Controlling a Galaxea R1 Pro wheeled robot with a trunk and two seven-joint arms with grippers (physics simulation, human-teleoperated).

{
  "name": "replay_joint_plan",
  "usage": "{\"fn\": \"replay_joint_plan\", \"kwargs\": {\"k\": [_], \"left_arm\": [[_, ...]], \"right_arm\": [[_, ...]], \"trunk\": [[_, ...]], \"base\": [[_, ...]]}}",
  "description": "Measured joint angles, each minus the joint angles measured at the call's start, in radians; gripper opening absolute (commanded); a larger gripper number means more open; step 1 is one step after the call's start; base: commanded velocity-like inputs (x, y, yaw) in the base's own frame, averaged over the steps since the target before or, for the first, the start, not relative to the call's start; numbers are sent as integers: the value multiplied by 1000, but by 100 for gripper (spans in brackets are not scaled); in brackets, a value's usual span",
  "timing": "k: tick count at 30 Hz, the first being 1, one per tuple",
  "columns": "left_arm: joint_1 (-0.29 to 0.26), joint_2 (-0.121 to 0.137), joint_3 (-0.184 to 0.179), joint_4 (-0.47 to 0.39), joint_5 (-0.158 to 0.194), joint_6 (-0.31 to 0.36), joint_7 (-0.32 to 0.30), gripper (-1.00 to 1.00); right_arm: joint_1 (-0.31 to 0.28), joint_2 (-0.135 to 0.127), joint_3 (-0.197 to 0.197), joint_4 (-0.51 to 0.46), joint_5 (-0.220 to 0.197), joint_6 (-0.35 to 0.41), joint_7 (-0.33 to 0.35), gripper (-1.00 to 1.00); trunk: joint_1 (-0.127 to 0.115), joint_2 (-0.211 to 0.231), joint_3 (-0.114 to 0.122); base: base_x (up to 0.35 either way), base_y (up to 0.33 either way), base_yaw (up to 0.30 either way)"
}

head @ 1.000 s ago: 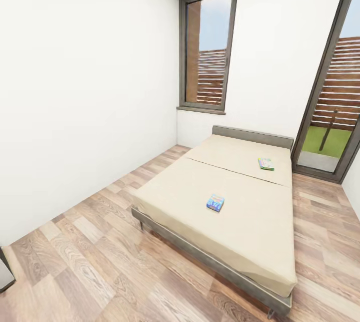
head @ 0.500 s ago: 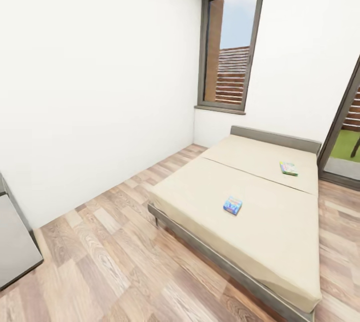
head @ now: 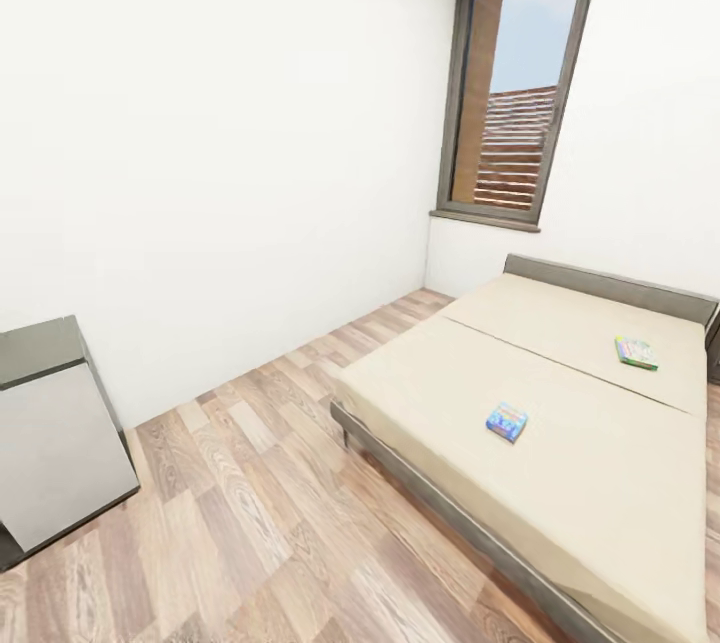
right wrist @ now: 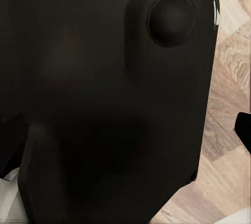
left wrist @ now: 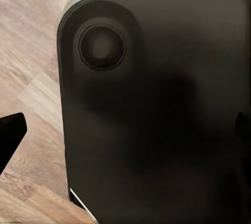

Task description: Put all the toys in the child's room - the three board games (two on the bed and one on the table), the two jigsaw puzzles on the table, and the tennis ball on the table - inside the toy box on the table in the child's room.

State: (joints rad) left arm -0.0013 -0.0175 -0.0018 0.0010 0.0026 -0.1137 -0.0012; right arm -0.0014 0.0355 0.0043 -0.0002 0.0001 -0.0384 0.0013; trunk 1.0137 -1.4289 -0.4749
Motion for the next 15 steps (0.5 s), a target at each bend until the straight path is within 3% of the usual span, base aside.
{"fn": "replay_joint_plan", "kwargs": {"k": [5,15], "left_arm": [[0,0,0,0,-1,2,0,100],[0,5,5,-2,-1,3,1,100]], "right_arm": [[0,-1,-1,0,-1,0,0,100],[0,-6,-3,0,-1,-1,0,100]], "trunk": [[-19,35,14],[-58,105,45]], "base": [[0,0,133],[0,0,20]]}}
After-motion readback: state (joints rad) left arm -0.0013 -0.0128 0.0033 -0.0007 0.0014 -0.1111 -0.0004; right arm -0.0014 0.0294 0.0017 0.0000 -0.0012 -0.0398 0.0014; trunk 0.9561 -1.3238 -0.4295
